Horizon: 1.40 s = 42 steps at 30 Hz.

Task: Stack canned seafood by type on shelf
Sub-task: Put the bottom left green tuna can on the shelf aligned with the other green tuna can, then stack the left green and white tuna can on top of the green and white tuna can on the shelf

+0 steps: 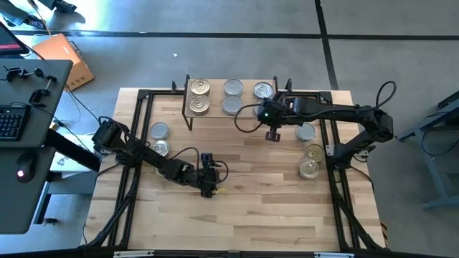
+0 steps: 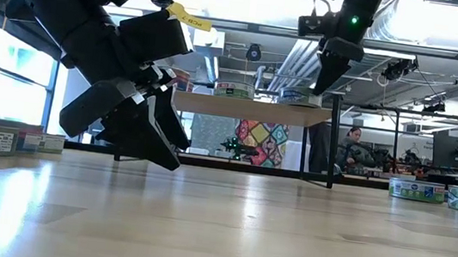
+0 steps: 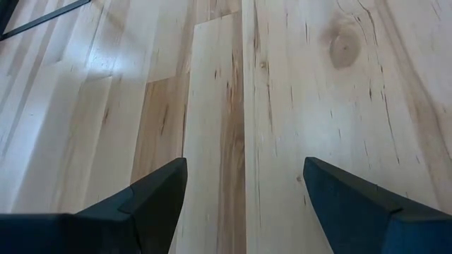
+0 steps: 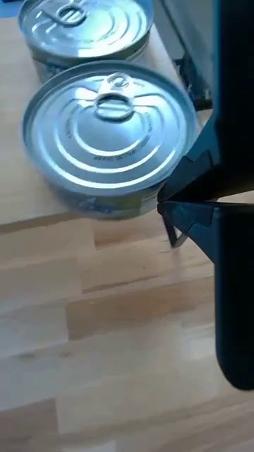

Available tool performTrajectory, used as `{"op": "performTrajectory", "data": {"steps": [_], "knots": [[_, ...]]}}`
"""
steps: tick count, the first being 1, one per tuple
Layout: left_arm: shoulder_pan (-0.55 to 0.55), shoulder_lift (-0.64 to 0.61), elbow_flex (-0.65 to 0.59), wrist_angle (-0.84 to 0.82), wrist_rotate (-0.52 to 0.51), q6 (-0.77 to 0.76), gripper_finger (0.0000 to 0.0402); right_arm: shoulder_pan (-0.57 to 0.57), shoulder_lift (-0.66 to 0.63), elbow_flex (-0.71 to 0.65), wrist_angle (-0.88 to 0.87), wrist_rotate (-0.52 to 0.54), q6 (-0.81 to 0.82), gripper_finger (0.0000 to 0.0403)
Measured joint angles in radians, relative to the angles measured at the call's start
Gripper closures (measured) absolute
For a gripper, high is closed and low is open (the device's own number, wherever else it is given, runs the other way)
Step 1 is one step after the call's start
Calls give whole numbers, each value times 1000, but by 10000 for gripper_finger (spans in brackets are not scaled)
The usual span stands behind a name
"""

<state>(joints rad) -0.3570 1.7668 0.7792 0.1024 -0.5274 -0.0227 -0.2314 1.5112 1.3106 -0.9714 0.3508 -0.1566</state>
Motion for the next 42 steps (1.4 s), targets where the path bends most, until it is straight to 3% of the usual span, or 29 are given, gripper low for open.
{"op": "performTrajectory", "data": {"steps": [4, 9, 20, 26, 34, 42], "knots": [[0, 0, 0, 0, 0, 0, 124, 0, -1, 0, -46, 66, 29, 403], [0, 0, 0, -4, 0, -3, 124, 9, -36, 0, -127, 68, 92, 403], [-8, 0, 0, -11, 0, -19, 124, 103, -265, 1, -246, 67, 282, 403], [-10, 0, 0, -7, 0, -19, 124, 229, -346, 1, -401, 94, 519, 403], [-10, 0, 0, 8, 0, -19, 124, 455, -354, -4, -575, 171, 818, 403], [-10, 0, 0, 13, 0, -19, 124, 607, -369, -223, -544, 122, 1034, 403]]}}
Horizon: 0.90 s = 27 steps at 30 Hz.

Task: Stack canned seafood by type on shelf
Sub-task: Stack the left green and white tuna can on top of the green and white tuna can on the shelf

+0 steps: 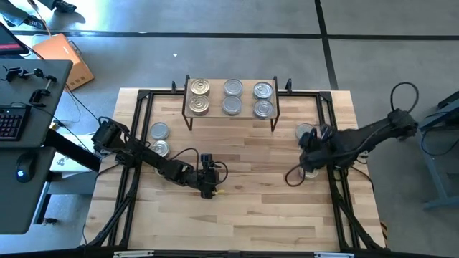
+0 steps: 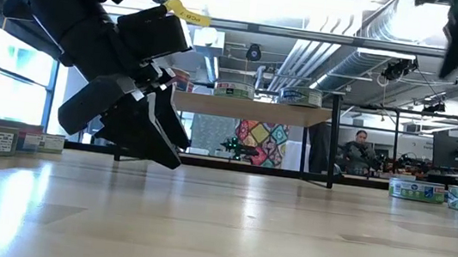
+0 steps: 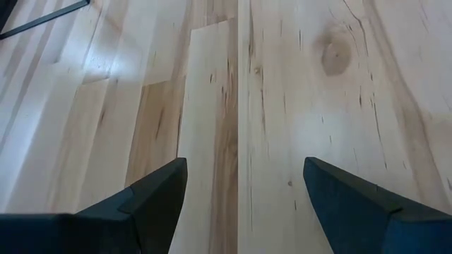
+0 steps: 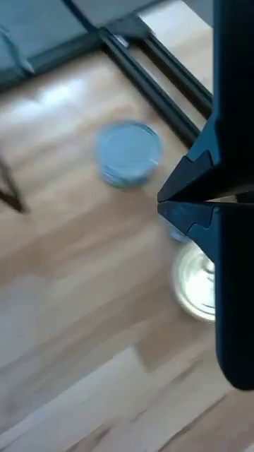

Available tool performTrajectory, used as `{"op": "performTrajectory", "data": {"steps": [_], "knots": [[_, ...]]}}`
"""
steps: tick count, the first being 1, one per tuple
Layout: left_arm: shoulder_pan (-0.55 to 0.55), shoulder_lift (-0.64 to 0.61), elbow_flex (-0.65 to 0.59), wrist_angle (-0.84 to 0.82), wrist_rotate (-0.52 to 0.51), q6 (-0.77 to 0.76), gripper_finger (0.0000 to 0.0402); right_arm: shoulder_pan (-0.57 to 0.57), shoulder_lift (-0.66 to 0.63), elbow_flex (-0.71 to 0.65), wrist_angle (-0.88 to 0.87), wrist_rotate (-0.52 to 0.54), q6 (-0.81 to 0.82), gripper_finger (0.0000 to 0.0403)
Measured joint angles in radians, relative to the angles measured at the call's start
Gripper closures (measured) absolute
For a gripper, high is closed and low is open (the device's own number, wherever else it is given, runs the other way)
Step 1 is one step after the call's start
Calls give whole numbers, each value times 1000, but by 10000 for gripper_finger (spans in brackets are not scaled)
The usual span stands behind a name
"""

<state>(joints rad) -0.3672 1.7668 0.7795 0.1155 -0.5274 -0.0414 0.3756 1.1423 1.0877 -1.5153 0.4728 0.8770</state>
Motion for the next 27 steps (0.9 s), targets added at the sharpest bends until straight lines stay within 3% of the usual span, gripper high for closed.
{"op": "performTrajectory", "data": {"steps": [5, 10, 15, 19, 23, 27], "knots": [[0, 0, 0, 20, 0, 0, 124, 48, 0, -197, 190, -179, 57, 403], [0, 0, 0, 54, 0, 0, 124, 82, 0, -374, 578, -316, 60, 403], [0, 0, 0, 75, 0, -2, 124, 90, 12, -567, 1157, -313, 54, 403], [0, 0, 0, 82, 2, -9, 124, 90, 80, -687, 1601, -242, -16, 403], [-14, 0, -33, 207, 31, 6, 124, 90, 201, -689, 1786, -152, -111, 403], [-50, 0, -136, 449, 43, 25, 125, 90, 353, -615, 1895, -66, -228, 403]]}}
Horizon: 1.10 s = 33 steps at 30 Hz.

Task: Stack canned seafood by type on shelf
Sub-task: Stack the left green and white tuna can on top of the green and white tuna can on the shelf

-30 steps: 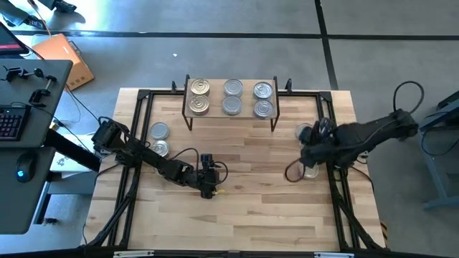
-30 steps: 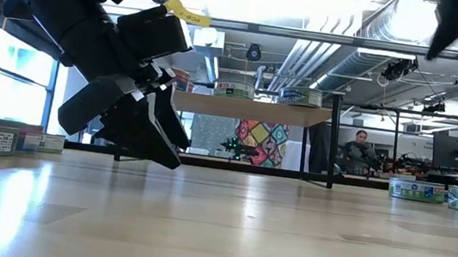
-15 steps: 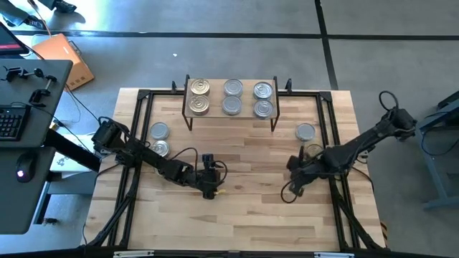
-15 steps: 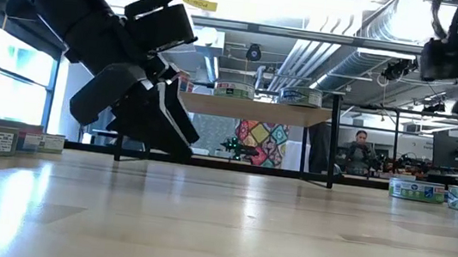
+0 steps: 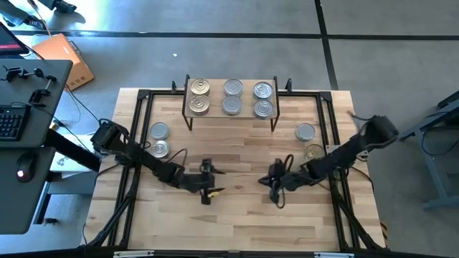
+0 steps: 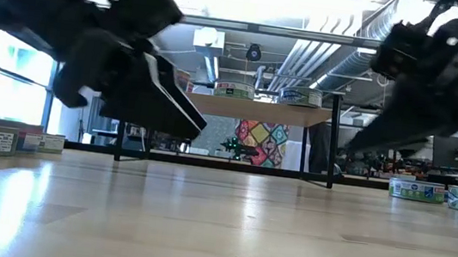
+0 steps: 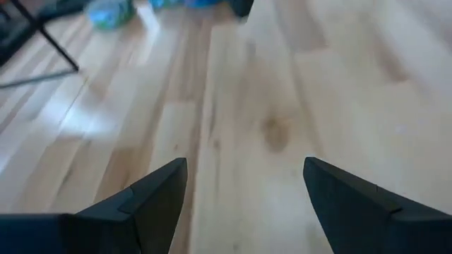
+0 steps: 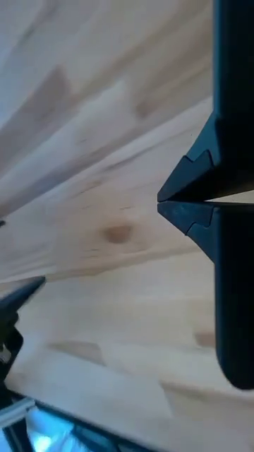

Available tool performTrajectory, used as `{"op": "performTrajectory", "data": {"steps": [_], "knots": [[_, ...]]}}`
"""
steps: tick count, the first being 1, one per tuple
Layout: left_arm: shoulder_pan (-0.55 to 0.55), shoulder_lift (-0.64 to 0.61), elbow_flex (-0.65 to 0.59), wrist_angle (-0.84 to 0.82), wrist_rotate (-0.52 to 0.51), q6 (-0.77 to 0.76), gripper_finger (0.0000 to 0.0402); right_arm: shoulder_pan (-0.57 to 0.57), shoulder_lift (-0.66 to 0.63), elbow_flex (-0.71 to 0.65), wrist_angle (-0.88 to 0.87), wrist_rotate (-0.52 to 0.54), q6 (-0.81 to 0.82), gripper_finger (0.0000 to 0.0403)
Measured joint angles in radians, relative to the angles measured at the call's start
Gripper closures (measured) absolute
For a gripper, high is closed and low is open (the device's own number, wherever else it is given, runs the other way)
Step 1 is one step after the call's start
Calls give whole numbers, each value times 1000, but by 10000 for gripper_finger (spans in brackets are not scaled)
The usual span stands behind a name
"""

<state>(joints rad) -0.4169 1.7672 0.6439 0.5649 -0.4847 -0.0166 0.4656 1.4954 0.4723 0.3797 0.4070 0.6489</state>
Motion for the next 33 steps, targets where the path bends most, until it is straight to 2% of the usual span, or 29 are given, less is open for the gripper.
{"op": "performTrajectory", "data": {"steps": [3, 9, 12, 16, 21, 25, 30, 33], "knots": [[-38, 0, -91, 175, -33, 7, 132, 0, 120, 79, 65, 52, -92, 403], [-152, 0, -229, 492, -174, 88, 161, -3, 360, 271, 173, 176, -259, 403], [-220, -1, -268, 613, -324, 160, 178, -16, 462, 377, 181, 195, -326, 403], [-282, -56, -291, 625, -573, 224, 201, -45, 574, 515, 182, 195, -405, 403], [-315, -232, -321, 514, -728, 225, 229, -80, 650, 643, 181, 184, -499, 403], [-333, -412, -328, 279, -800, 149, 251, -102, 665, 677, 179, 137, -553, 403], [-361, -616, -328, -14, -935, 20, 282, -116, 665, 678, 178, 134, -554, 403], [-363, -734, -328, -154, -940, -54, 302, -119, 665, 678, 178, 133, -553, 403]]}}
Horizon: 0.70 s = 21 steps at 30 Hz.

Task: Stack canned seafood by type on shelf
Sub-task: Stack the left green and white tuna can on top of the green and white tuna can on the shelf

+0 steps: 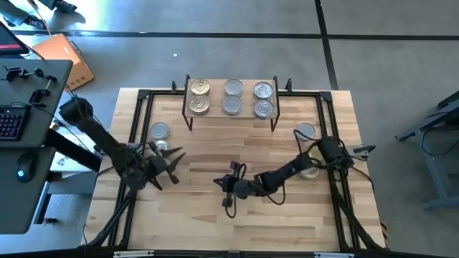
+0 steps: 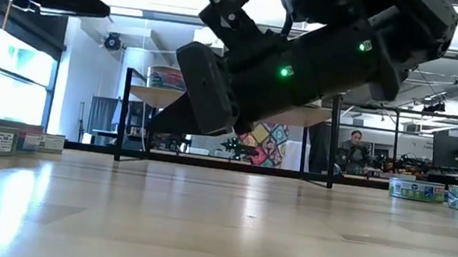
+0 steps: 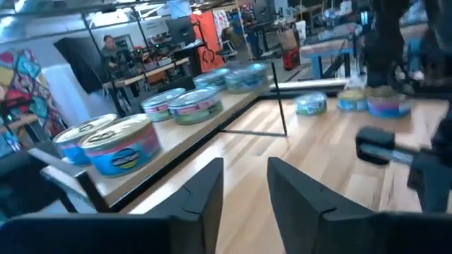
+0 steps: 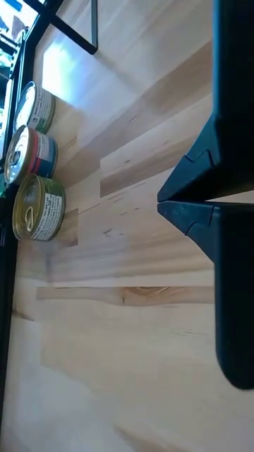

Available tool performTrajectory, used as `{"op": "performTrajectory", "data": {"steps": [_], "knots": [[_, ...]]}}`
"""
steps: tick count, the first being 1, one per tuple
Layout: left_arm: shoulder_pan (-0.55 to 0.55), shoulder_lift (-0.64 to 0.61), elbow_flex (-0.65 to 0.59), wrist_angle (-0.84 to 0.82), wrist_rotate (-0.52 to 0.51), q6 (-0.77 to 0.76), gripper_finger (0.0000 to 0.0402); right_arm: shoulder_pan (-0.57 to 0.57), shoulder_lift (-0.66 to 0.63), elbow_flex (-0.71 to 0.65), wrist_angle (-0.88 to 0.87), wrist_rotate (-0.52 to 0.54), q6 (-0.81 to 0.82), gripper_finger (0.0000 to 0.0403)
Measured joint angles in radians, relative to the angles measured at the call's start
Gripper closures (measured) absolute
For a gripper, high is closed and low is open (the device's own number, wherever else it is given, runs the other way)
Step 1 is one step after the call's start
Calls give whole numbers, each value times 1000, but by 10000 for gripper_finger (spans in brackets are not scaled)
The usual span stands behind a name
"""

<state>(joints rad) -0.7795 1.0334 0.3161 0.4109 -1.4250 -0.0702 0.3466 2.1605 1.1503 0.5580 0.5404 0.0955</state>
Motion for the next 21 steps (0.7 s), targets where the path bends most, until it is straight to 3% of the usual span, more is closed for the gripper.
{"op": "performTrajectory", "data": {"steps": [9, 12, 18, 21], "knots": [[68, -283, 4, -384, 49, -187, 391, 1, 0, 0, 0, -1, 0, 403], [146, -334, 53, -605, 166, -312, 398, 1, 0, 0, 0, -1, 0, 403], [402, -310, 215, -1320, 405, -752, 401, 1, 0, 0, 0, -2, 0, 403], [543, -286, 250, -1474, 522, -870, 401, 1, 0, 0, 0, -2, -1, 403]]}}
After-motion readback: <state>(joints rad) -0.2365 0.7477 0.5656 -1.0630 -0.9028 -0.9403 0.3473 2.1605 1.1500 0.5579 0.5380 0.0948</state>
